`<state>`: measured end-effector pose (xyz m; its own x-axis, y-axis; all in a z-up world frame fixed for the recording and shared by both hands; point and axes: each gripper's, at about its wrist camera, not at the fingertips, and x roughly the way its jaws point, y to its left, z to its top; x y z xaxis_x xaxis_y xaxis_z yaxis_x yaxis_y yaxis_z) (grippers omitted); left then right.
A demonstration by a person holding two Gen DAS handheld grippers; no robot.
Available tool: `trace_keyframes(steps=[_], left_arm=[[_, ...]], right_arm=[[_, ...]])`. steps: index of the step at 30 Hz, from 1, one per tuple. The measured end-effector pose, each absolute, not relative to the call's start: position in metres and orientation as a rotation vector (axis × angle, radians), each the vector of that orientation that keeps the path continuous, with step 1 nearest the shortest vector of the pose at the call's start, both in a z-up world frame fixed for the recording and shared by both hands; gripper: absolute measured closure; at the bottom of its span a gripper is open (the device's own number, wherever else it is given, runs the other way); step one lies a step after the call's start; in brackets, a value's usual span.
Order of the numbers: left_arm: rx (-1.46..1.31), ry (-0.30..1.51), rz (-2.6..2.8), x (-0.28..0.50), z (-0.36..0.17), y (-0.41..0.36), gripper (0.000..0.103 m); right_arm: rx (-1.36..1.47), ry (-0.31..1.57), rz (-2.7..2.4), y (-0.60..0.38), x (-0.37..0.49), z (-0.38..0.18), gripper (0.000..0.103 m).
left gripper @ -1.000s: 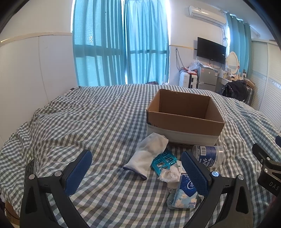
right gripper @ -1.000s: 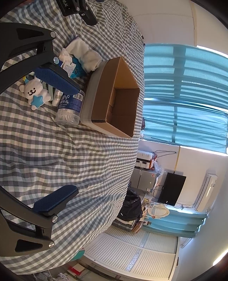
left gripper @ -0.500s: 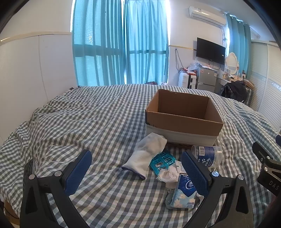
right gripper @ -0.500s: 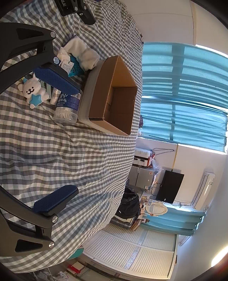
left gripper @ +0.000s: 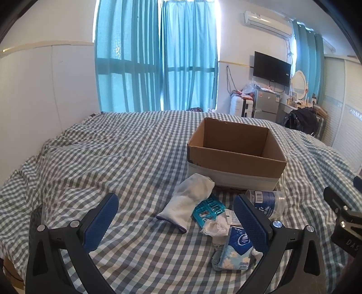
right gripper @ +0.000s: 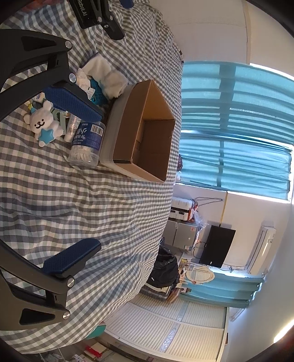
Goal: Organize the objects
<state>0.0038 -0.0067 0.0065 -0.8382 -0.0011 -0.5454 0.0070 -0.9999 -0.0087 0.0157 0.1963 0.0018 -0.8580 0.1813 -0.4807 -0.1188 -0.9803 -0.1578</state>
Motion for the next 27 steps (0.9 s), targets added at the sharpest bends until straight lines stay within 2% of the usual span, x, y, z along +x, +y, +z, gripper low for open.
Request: trace_keyframes(steps=[15, 27], left_arm=[[0.887, -0.002, -3.000, 0.001, 0.015, -0.008, 0.000], [0.904, 0.001, -3.009, -0.036, 0.030, -0.012, 0.000]], right_arm=[[-0.750, -0.159, 2.921, 0.198, 0.010, 0.022, 0.000], [-0.789, -0.159, 3.000, 0.194, -0.024, 0.039, 0.000]])
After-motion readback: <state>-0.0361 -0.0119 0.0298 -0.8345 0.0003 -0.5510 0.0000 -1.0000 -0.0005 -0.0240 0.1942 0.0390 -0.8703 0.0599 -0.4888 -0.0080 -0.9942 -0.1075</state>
